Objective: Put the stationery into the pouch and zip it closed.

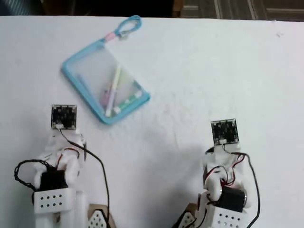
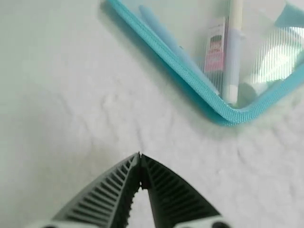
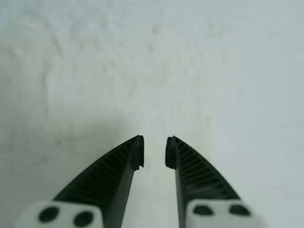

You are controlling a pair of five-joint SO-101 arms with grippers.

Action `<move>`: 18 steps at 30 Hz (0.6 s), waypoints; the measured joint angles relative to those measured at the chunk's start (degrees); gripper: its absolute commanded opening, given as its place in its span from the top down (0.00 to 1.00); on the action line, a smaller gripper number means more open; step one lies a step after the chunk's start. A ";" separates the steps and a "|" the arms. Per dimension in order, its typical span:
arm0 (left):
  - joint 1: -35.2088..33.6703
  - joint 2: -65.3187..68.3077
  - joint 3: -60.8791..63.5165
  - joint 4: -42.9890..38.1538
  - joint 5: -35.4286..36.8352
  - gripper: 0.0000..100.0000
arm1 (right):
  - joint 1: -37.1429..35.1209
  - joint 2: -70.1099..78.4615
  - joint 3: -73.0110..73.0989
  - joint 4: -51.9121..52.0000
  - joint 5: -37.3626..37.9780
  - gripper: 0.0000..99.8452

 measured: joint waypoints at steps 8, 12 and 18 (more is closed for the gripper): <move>0.09 0.00 5.27 -5.89 -2.73 0.98 | -2.20 -0.26 6.24 0.53 -2.11 0.95; 0.00 -1.49 7.65 -8.97 -2.99 0.98 | -2.20 0.00 6.42 0.53 -2.20 0.95; 0.00 -12.57 10.81 -6.42 -3.16 0.98 | -2.20 0.00 6.42 0.53 -2.20 0.95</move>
